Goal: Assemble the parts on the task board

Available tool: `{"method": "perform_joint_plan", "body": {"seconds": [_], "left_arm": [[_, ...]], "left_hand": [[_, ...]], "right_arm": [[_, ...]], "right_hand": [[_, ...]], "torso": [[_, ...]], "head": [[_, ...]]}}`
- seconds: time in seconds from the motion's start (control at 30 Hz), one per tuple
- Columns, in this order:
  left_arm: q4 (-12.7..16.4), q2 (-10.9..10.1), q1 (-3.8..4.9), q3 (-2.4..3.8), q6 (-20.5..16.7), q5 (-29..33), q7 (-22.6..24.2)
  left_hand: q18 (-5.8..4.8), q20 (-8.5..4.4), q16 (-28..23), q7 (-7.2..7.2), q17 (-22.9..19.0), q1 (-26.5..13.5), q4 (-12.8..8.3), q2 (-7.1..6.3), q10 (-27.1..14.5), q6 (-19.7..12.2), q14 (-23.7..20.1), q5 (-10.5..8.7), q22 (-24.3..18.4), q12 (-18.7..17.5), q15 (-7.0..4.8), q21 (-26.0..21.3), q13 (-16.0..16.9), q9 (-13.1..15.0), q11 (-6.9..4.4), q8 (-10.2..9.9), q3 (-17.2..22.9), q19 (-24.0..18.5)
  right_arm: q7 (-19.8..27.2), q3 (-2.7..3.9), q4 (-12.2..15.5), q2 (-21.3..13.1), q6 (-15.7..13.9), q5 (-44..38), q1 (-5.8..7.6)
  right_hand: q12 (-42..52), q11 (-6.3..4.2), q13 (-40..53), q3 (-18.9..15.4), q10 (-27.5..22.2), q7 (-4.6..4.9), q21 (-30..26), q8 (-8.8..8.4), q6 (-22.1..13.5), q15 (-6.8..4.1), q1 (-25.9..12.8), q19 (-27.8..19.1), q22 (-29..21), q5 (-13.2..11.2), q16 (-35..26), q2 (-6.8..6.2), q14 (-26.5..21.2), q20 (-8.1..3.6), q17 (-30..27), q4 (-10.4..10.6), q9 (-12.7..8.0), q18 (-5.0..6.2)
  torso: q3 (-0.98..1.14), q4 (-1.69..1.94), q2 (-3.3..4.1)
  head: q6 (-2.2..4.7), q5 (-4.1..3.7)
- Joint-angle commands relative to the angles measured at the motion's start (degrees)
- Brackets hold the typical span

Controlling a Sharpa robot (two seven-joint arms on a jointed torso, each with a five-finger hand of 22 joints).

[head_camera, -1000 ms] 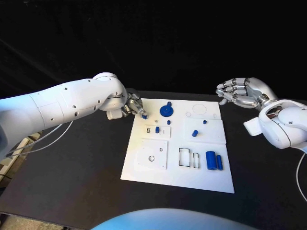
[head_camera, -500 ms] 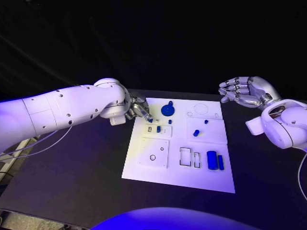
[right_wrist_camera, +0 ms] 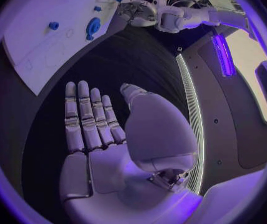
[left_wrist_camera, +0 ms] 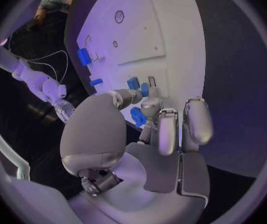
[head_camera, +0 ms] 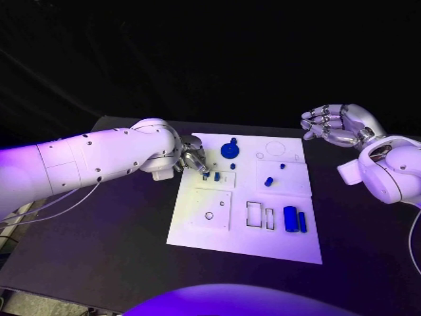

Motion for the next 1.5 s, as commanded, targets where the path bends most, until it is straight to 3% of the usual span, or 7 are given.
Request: {"method": "perform_joint_plan", "body": {"seconds": [0.03,0.73,1.5], "left_arm": [[0.21,0.24,-0.15,0.03,0.71,-1.96,-0.44],[0.11,0.28,-0.36,0.04,2.57,-3.68,-1.51],[0.11,0.27,-0.37,0.06,4.26,-4.36,-1.74]], "left_hand": [[-1.06,0.0,0.38,-0.88,9.47,-0.38,-10.86,-0.35,0.52,1.19,4.37,0.46,0.1,0.35,-0.38,0.39,0.07,7.02,-0.05,0.33,10.68,0.58],[-1.17,-0.13,0.55,-1.08,9.84,-0.81,-11.19,-0.74,0.68,1.57,4.48,2.16,0.7,0.18,-0.52,0.69,-0.06,7.6,-0.22,0.57,10.59,0.89],[-1.16,-0.17,0.6,-1.12,9.95,-0.83,-11.36,-0.89,0.7,1.63,4.52,2.53,0.67,0.14,-0.55,0.69,-0.07,7.77,-0.27,0.64,10.59,0.86]], "right_arm": [[0.39,0.01,0.04,-0.01,-0.42,0.11,-0.02],[0.44,0.01,0.12,-0.08,-0.39,0.2,-0.04],[0.5,0.01,0.13,-0.16,-0.32,0.23,-0.14]], "right_hand": [[-0.24,0.08,-0.05,0.19,0.22,4.7,-0.29,-0.34,0.42,-0.01,0.36,0.06,-0.05,0.27,-0.37,-0.09,0.48,0.51,-0.05,0.02,-0.05,0.65],[-0.49,0.17,-0.37,0.16,0.15,4.78,-0.56,-0.55,0.42,0.1,0.3,-0.03,-0.37,0.42,-0.87,-0.08,0.5,0.59,-0.32,0.02,-0.17,0.6],[-0.54,0.19,-0.46,0.14,0.14,4.81,-0.66,-0.6,0.44,0.13,0.28,-0.11,-0.48,0.44,-1.0,-0.08,0.52,0.62,-0.39,0.03,-0.2,0.59]], "torso": [[0.03,0.02,0.03],[-0.02,-0.01,-0.03],[0.01,-0.01,-0.04]], "head": [[-0.11,-0.05],[-0.24,0.0],[-0.46,-0.02]]}}
